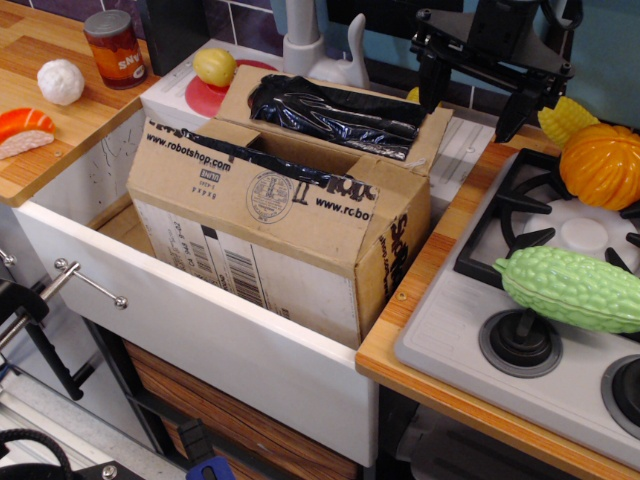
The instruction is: Close small4fbox flaps
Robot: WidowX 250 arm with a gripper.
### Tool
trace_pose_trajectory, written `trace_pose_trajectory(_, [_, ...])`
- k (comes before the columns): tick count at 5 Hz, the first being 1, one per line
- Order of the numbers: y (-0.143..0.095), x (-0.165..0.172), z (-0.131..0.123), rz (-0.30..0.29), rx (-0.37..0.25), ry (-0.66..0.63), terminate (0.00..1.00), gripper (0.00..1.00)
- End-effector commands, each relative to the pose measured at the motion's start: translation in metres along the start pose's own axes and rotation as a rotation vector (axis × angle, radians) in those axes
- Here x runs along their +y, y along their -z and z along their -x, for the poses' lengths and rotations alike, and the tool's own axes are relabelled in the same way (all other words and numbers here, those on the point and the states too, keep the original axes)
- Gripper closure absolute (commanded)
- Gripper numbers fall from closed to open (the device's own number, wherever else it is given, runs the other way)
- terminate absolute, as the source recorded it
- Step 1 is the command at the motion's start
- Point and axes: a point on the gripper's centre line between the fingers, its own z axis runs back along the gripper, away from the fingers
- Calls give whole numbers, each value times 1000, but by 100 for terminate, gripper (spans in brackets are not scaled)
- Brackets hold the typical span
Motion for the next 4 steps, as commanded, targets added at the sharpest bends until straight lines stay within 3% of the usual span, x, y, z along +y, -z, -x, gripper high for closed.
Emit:
trace_pose_trajectory(1, [0,0,0,0,0,0,0,0])
trace_pose_trajectory(2, [5,2,-8,30,-26,81,0,0])
trace_pose_trajectory(3, [5,0,-20,8,-75,126,0,0])
trace_pose_trajectory(4, [1,7,-29,21,-96,182,0,0])
